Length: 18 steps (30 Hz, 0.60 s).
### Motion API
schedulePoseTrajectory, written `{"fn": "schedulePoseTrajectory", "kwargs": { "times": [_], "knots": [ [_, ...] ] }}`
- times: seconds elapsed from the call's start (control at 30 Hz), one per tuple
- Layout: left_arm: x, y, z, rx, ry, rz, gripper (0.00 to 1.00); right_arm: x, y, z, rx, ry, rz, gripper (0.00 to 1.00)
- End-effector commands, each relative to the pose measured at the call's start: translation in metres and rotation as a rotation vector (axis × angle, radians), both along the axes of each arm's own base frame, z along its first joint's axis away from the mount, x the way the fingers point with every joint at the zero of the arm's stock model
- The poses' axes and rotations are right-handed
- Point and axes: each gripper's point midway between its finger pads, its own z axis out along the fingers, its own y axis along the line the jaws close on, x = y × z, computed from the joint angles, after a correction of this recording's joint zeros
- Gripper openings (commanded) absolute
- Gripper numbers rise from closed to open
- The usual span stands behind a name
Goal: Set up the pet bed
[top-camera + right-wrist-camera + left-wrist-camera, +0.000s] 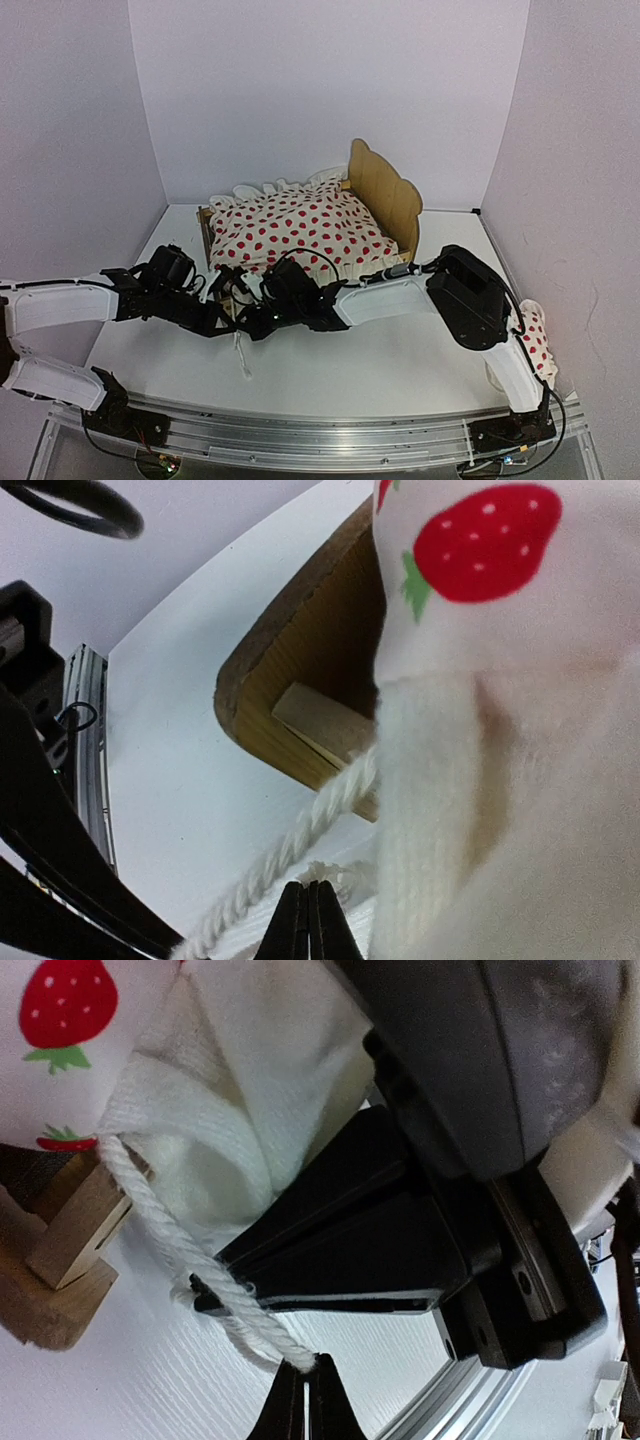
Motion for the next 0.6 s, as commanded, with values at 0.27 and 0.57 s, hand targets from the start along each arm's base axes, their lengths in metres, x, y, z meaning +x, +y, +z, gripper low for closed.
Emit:
{"fn": "schedulePoseTrajectory", "kwargs": {
  "times": [0.27, 0.57],
  "knots": [
    [0.016, -0.033, 0.065, -0.027, -0.38, -0.43, 0.55, 0.01, 0.01, 0.006, 0.166, 0.118, -0.024, 0.0],
    [-0.056, -0.001, 0.08, 0.045, -0.707, -0.93, 0.62, 0.012, 0.015, -0.01, 0.177, 0.156, -0.029, 0.0]
  ]
}}
